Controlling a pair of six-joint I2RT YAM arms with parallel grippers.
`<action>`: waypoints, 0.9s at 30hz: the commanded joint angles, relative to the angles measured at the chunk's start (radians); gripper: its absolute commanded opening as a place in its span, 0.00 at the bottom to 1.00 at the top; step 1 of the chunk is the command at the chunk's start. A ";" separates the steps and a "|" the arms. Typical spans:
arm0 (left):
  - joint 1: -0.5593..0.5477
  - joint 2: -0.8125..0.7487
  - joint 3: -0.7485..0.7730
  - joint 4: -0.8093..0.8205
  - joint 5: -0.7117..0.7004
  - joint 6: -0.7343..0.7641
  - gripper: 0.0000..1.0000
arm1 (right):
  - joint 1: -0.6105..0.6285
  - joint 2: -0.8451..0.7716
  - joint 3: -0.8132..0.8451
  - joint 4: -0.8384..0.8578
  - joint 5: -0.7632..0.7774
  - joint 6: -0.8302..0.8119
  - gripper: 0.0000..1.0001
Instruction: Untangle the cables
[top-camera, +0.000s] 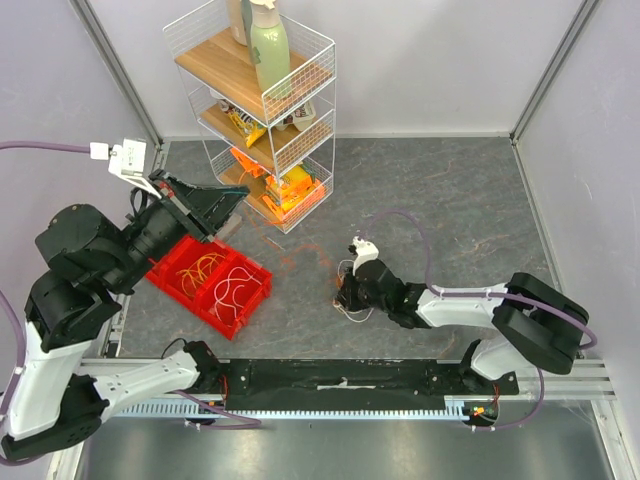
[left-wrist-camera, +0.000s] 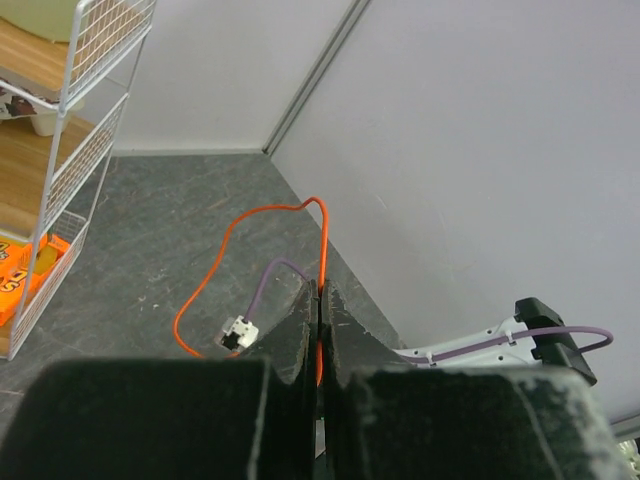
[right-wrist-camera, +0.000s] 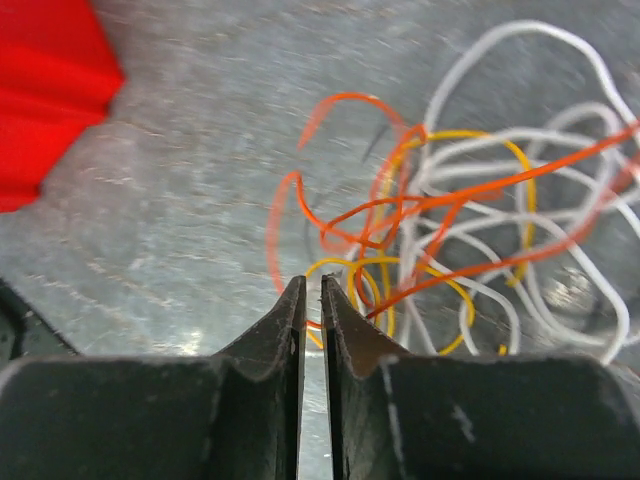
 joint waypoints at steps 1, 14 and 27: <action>-0.002 0.035 0.044 -0.045 -0.025 -0.012 0.02 | -0.035 0.012 -0.032 -0.020 0.152 0.123 0.19; -0.001 0.107 -0.073 0.031 0.004 -0.035 0.02 | -0.426 -0.417 -0.225 -0.395 0.234 0.154 0.26; 0.001 0.301 -0.411 0.047 0.204 -0.051 0.02 | -0.549 -0.616 -0.193 -0.387 0.102 -0.197 0.42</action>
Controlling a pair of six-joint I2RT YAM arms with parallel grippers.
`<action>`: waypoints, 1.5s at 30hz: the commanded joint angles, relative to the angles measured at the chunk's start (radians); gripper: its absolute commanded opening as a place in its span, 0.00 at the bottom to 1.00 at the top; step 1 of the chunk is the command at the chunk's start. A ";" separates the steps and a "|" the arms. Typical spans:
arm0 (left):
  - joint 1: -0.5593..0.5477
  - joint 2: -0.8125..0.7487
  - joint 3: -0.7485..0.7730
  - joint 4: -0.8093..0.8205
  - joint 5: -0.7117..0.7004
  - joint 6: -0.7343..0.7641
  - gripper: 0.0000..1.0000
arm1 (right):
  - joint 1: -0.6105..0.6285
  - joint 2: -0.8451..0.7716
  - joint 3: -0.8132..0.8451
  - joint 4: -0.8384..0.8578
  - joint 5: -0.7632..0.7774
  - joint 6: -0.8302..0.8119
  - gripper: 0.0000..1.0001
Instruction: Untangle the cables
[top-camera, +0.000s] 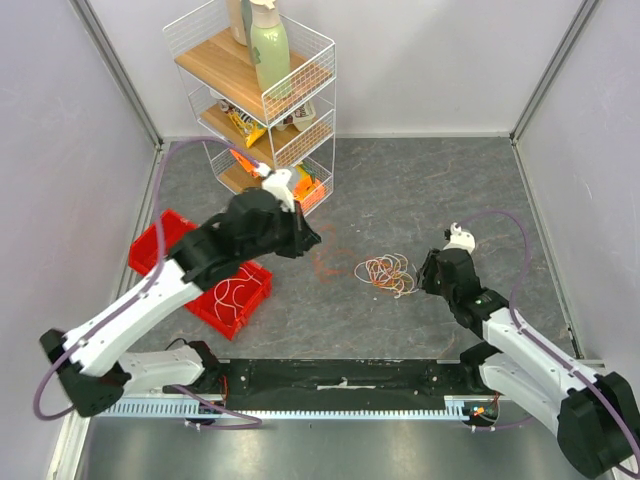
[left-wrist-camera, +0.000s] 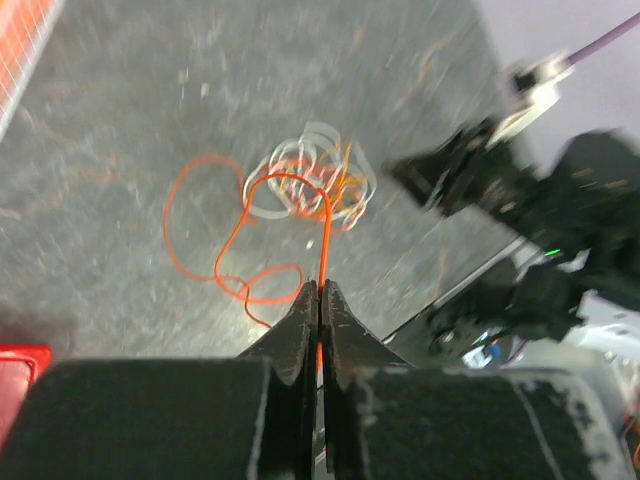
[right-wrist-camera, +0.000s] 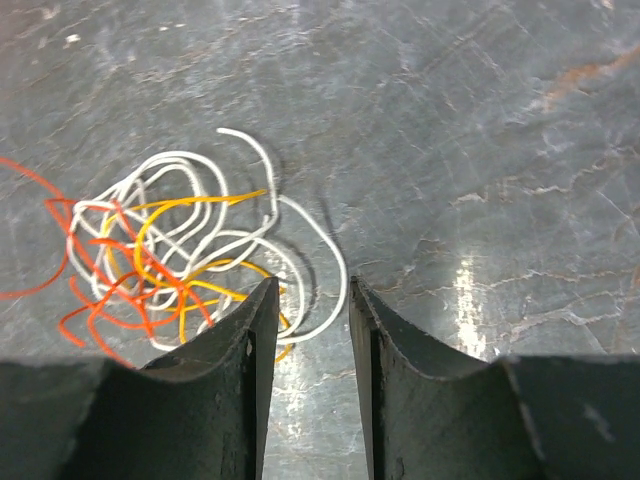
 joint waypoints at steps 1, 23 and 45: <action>-0.001 0.117 -0.077 0.018 0.115 -0.020 0.02 | -0.003 -0.053 -0.007 0.084 -0.085 -0.104 0.43; -0.002 0.484 -0.206 0.128 -0.014 0.064 0.42 | -0.003 -0.037 -0.055 0.194 -0.211 -0.149 0.46; 0.013 0.527 -0.193 0.218 -0.138 0.210 0.02 | -0.003 -0.045 -0.061 0.205 -0.226 -0.155 0.46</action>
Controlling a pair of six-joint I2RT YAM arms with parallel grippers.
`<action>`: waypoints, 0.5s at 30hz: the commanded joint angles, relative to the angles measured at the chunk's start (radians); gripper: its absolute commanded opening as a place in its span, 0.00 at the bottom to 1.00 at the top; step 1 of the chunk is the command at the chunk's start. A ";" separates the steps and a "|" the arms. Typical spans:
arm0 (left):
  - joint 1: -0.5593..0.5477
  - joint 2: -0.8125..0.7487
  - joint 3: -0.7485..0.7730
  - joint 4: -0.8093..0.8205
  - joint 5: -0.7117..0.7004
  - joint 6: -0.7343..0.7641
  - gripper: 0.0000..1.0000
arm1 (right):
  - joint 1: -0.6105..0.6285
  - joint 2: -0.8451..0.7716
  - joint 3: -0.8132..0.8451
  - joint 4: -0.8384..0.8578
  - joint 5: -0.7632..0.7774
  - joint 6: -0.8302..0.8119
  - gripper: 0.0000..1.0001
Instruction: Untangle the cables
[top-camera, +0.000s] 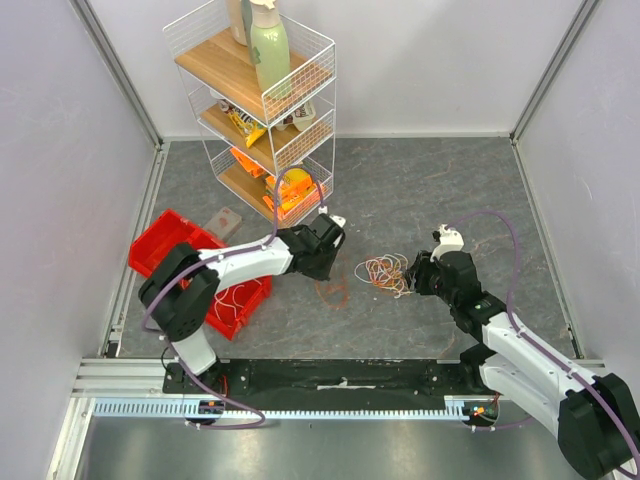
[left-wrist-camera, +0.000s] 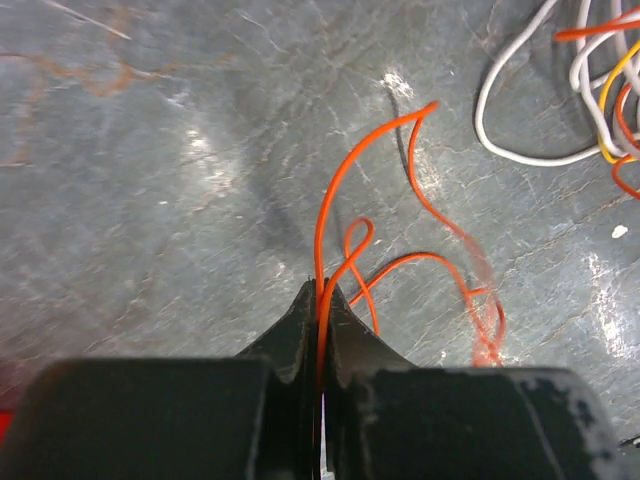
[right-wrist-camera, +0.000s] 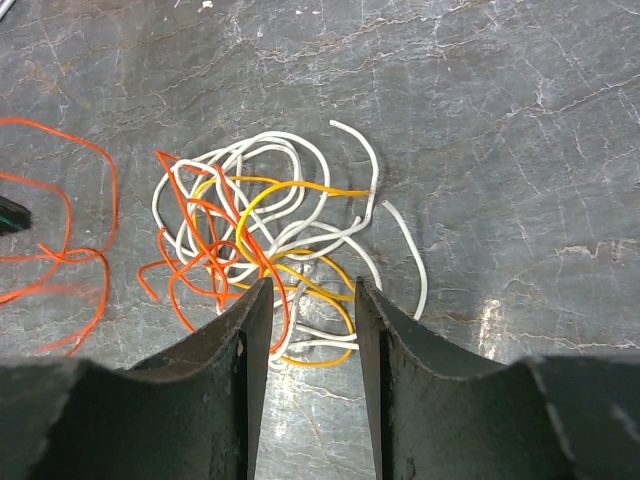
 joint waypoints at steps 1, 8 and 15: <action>0.004 -0.175 -0.005 -0.005 -0.152 -0.006 0.02 | -0.004 -0.010 -0.004 0.043 -0.009 -0.014 0.46; 0.071 -0.547 -0.065 -0.188 -0.310 -0.094 0.02 | -0.003 0.008 -0.001 0.049 -0.018 -0.018 0.46; 0.511 -0.757 -0.020 -0.323 -0.335 -0.057 0.02 | -0.003 0.013 -0.001 0.051 -0.026 -0.020 0.46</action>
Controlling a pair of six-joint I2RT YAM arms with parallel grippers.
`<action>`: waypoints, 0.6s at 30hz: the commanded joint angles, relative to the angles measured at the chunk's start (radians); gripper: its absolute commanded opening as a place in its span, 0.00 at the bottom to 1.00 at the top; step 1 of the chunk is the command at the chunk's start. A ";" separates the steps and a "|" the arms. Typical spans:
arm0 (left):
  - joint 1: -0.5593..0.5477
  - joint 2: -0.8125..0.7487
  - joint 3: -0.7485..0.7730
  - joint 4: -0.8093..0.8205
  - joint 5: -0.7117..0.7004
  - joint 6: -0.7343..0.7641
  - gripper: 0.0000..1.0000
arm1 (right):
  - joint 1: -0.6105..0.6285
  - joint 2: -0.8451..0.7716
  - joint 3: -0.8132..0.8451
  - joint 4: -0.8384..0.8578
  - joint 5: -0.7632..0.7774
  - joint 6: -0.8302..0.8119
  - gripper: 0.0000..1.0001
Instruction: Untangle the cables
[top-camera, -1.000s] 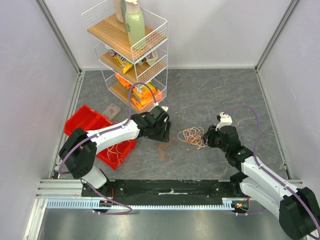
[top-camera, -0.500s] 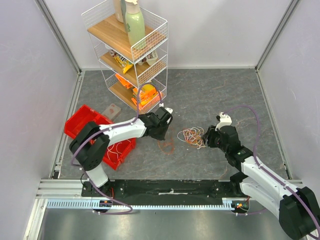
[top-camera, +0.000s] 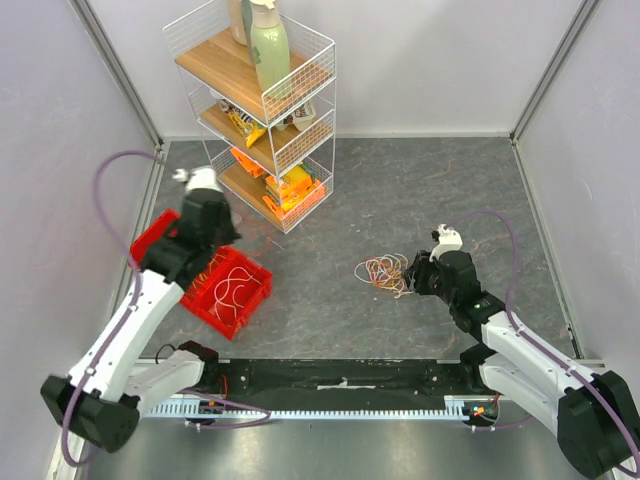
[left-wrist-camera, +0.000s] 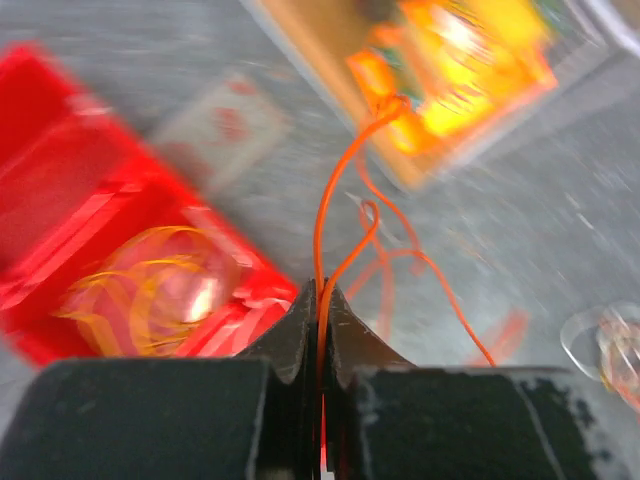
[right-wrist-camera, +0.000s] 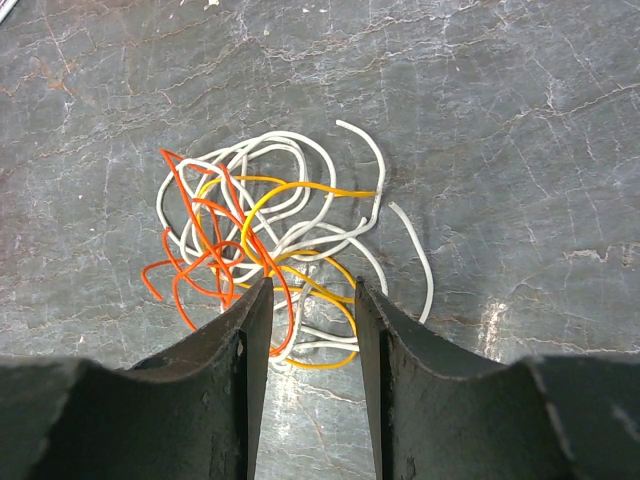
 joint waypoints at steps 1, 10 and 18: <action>0.249 -0.046 0.041 -0.139 -0.072 -0.004 0.02 | -0.003 0.000 -0.001 0.039 -0.012 -0.017 0.46; 0.685 0.101 0.093 -0.102 0.095 -0.141 0.02 | -0.003 -0.002 -0.003 0.042 -0.019 -0.019 0.46; 0.923 0.336 0.153 -0.064 0.282 -0.376 0.02 | -0.003 -0.003 -0.003 0.042 -0.018 -0.019 0.46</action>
